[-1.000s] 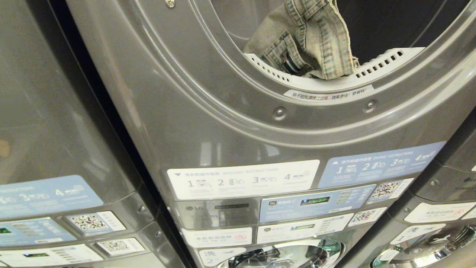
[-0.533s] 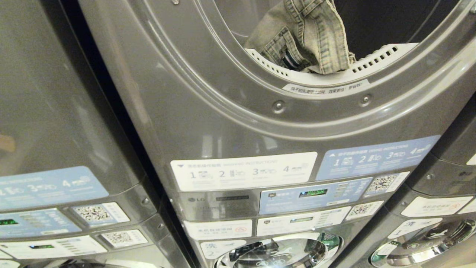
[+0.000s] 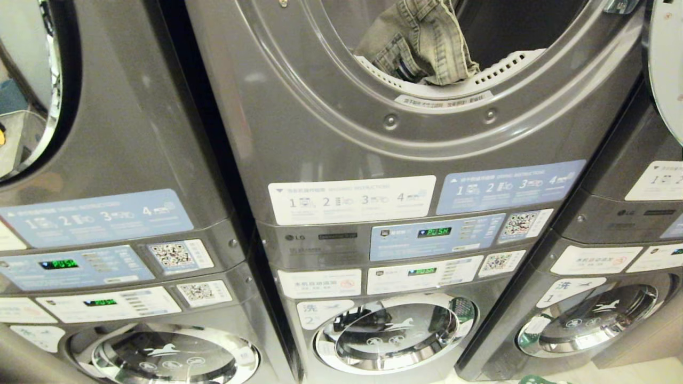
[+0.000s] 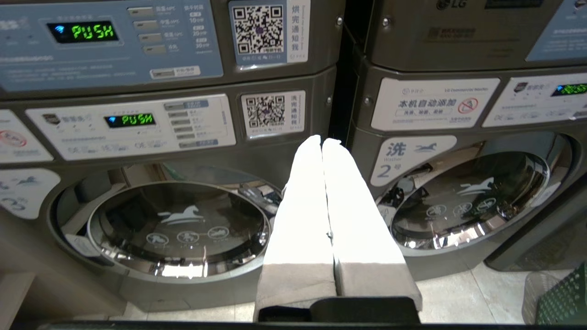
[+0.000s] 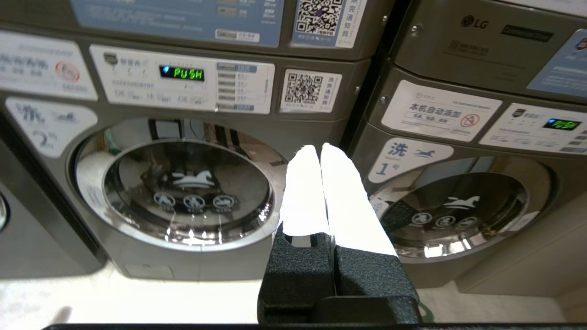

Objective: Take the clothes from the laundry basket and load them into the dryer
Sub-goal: Close the dryer

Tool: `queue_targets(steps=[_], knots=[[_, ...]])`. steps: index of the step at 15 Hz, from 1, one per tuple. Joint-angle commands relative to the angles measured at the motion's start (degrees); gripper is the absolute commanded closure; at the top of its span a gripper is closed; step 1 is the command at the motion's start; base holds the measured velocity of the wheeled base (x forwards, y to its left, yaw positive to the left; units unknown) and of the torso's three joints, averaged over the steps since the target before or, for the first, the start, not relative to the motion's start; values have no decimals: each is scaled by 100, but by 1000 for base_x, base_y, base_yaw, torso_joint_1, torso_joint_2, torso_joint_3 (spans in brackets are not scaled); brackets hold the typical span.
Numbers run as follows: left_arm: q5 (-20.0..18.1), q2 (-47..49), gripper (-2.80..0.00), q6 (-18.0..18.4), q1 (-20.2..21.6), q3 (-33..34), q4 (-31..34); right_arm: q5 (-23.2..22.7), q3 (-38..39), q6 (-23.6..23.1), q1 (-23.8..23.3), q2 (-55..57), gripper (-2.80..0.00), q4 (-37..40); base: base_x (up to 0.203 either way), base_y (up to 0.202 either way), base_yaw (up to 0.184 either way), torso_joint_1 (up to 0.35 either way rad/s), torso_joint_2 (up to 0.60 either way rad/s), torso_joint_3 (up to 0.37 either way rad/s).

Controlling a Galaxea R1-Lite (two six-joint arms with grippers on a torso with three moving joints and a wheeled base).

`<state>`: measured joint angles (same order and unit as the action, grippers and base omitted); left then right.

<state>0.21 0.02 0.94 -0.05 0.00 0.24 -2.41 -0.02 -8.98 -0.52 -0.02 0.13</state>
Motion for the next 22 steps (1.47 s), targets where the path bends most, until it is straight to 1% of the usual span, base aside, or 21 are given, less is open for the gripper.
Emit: queue_targets(steps=[1,2,10,14,16,20,21,22], knots=[[6,-2,0,3,-4,0,2,-13,2,-147,0,2,0,-5,-195,0,3,-1,5,0],[6,-2,0,3,-2,0,2,-39,2,-259,0,2,0,-5,-192,0,0,-5,2,5],[6,-2,0,-6,5,0,2,-40,2,-262,7,2,0,-5,-184,0,0,3,1,2],[6,-2,0,-6,-1,0,2,-40,2,-267,0,2,0,-5,0,0,0,9,1,-2],[6,-2,0,20,-4,0,2,-128,2,-385,0,2,0,-13,0,0,0,0,0,0],[3,-2,0,20,-1,0,2,-148,-6,-276,3,2,0,13,0,0,0,0,0,0],[-3,1,0,74,-4,0,-3,-113,-6,-241,0,2,0,13,0,0,0,0,0,0],[-43,6,0,285,-4,-14,39,-109,-6,-198,0,2,0,13,0,0,0,0,0,0]])
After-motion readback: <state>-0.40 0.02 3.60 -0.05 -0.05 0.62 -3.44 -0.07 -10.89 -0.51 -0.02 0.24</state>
